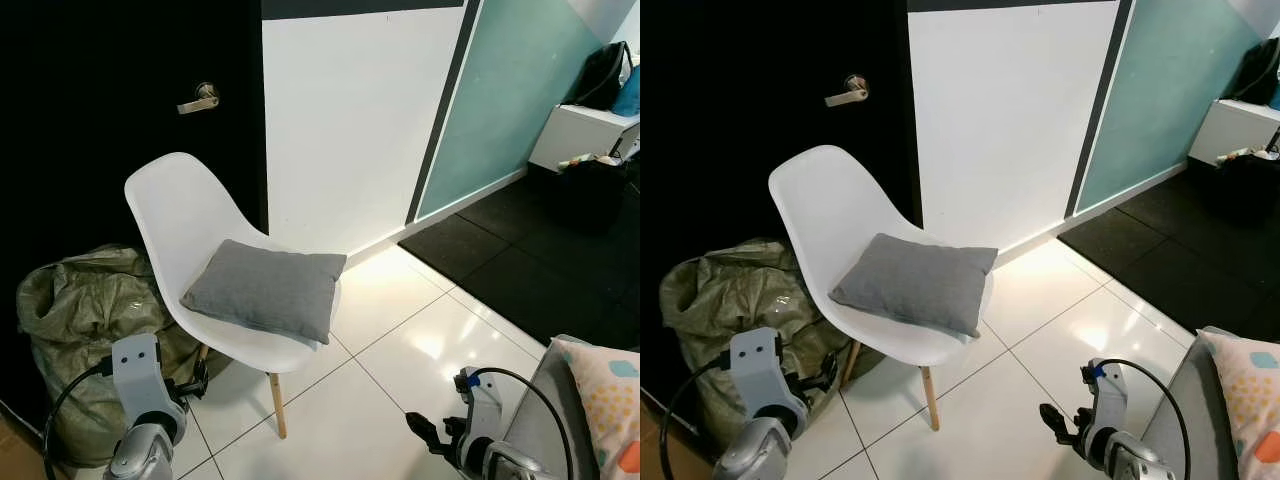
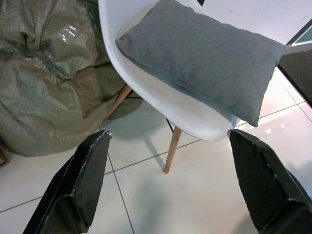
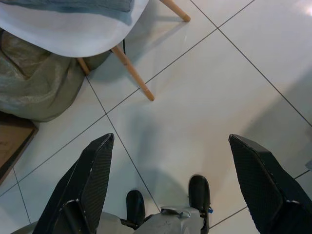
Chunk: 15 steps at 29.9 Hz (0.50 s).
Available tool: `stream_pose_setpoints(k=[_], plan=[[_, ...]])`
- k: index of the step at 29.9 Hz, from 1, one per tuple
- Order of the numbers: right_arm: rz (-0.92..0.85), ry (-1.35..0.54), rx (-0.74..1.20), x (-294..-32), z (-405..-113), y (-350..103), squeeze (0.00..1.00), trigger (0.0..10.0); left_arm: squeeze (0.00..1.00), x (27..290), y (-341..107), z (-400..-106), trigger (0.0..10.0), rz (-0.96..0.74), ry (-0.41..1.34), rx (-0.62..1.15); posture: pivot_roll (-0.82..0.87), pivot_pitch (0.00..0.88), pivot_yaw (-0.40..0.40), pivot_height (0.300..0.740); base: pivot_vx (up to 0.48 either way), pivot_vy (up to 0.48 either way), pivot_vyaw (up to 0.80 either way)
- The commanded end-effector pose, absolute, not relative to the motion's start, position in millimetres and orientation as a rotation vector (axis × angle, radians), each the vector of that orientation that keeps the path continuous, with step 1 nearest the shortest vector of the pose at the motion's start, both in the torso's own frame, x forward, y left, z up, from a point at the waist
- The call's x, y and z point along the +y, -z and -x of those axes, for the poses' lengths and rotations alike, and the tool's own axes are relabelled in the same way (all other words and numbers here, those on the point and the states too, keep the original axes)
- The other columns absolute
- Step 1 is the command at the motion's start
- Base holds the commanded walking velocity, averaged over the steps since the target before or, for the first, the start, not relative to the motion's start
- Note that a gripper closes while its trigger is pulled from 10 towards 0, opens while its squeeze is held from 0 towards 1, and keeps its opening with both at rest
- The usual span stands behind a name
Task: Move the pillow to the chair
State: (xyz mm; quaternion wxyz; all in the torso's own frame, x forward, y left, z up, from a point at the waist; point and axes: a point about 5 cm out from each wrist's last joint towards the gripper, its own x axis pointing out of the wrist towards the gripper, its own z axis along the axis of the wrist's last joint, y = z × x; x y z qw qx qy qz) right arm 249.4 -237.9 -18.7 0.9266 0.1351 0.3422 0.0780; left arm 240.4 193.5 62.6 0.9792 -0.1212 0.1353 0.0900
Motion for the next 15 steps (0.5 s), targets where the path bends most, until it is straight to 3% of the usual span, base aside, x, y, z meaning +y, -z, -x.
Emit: stream_pose_setpoints(k=[1,15], plan=[[-0.275,-0.163,0.712,-238.7,-248.0,19.6,0.0,10.0,0.0,193.3,-64.6,-239.4,10.0,0.247,-0.18,0.272,-0.11,0.066,-0.033,0.74,0.0,0.0,0.0],[-0.276,-0.165,0.71,-238.9,-248.2,18.7,0.0,10.0,0.0,192.9,-64.3,-238.9,10.0,0.249,-0.179,0.275,-0.11,0.066,-0.029,0.74,0.0,0.0,0.0]])
